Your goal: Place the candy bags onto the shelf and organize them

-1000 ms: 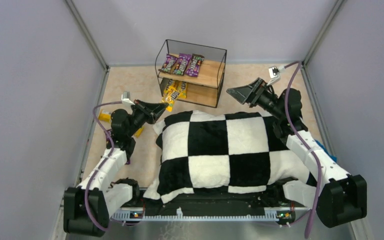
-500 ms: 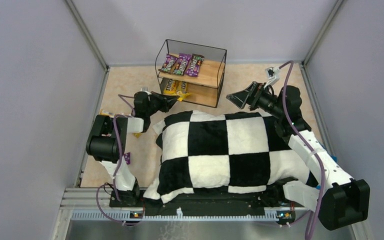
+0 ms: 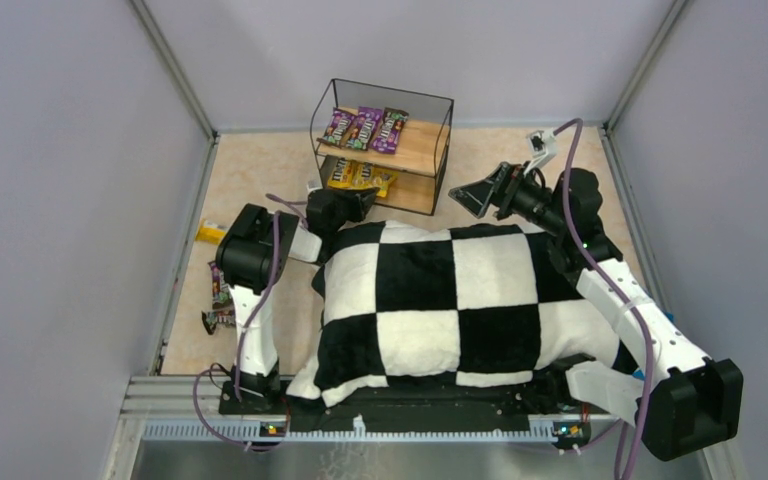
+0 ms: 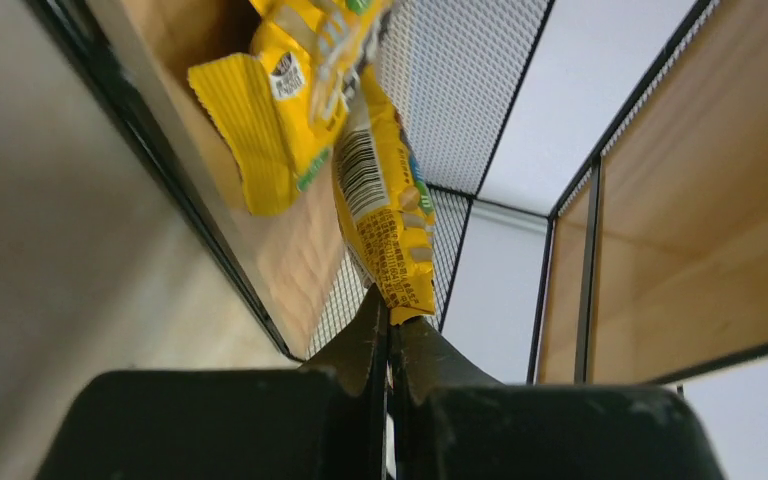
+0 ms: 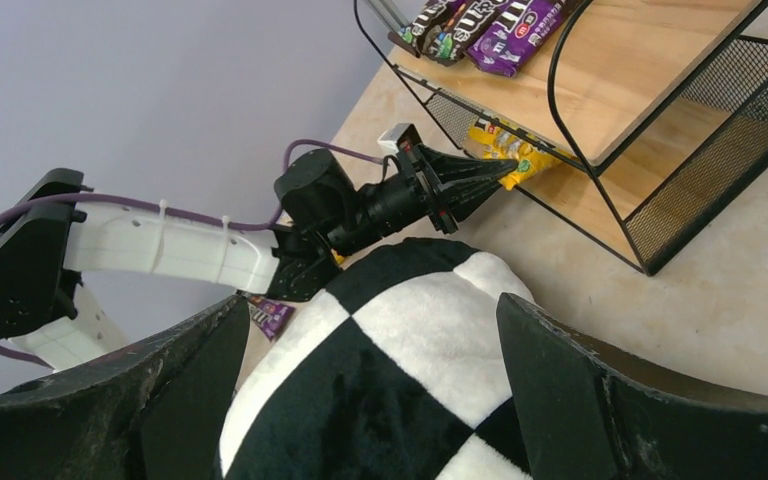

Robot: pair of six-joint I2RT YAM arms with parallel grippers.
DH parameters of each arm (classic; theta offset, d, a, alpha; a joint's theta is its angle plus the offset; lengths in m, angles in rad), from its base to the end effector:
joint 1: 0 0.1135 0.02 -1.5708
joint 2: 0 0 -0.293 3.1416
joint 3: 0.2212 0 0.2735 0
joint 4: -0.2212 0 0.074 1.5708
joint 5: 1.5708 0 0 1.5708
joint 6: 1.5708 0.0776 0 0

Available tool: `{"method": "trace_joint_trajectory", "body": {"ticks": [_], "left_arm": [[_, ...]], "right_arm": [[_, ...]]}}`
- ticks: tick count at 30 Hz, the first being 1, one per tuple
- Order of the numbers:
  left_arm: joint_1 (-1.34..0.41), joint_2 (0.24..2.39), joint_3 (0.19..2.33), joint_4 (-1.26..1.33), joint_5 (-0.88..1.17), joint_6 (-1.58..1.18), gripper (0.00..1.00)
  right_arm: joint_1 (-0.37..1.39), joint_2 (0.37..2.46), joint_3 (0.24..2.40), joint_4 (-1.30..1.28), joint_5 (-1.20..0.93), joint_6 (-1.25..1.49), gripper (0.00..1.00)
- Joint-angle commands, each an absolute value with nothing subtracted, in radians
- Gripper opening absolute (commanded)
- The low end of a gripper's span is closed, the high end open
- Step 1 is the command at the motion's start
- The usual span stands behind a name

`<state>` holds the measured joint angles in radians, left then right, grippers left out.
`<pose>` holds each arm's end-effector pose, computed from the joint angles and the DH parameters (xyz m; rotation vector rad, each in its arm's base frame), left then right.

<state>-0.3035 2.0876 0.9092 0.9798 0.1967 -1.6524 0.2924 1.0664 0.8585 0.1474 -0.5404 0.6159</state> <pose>0.4434 -0.1548 0.1150 -1.1536 1.7087 -1.5087 0.2683 0.1224 0.3652 -0.1628 1.7399 1.1191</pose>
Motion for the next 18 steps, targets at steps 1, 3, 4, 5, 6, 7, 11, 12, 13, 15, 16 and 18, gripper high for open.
{"method": "trace_joint_trajectory", "body": {"ticks": [1, 3, 4, 5, 6, 7, 11, 12, 13, 15, 16, 18], "left_arm": [[-0.302, 2.117, 0.947, 1.078, 0.066, -1.667, 0.0], [-0.306, 2.122, 0.969, 1.029, 0.067, -1.645, 0.0], [-0.307, 2.124, 0.975, 0.997, 0.064, -1.642, 0.0], [-0.308, 2.126, 0.98, 0.972, 0.061, -1.643, 0.0], [-0.308, 2.137, 0.986, 0.966, 0.062, -1.646, 0.0], [-0.308, 2.15, 0.993, 0.971, 0.069, -1.655, 0.0], [-0.316, 2.181, 1.013, 0.969, 0.075, -1.679, 0.0], [-0.317, 2.182, 1.019, 0.954, 0.07, -1.676, 0.0], [-0.317, 2.184, 1.026, 0.939, 0.066, -1.673, 0.01], [-0.318, 2.196, 1.04, 0.936, 0.063, -1.674, 0.03], [-0.318, 2.201, 1.048, 0.935, 0.064, -1.676, 0.04], [-0.318, 2.213, 1.068, 0.925, 0.075, -1.676, 0.07]], "right_arm": [[0.307, 1.055, 0.914, 0.151, -0.516, 0.577, 0.93], [0.314, 1.058, 0.916, 0.148, -0.509, 0.569, 0.93], [0.317, 1.06, 0.916, 0.146, -0.505, 0.567, 0.93], [0.319, 1.061, 0.916, 0.146, -0.504, 0.565, 0.93], [0.321, 1.061, 0.915, 0.146, -0.502, 0.562, 0.93], [0.323, 1.06, 0.914, 0.145, -0.5, 0.561, 0.93], [0.325, 1.055, 0.908, 0.143, -0.49, 0.554, 0.93], [0.325, 1.054, 0.908, 0.141, -0.489, 0.554, 0.93], [0.325, 1.054, 0.908, 0.14, -0.489, 0.553, 0.94], [0.326, 1.052, 0.91, 0.138, -0.489, 0.553, 0.93], [0.325, 1.051, 0.91, 0.138, -0.488, 0.551, 0.94], [0.325, 1.05, 0.908, 0.138, -0.486, 0.549, 0.93]]}}
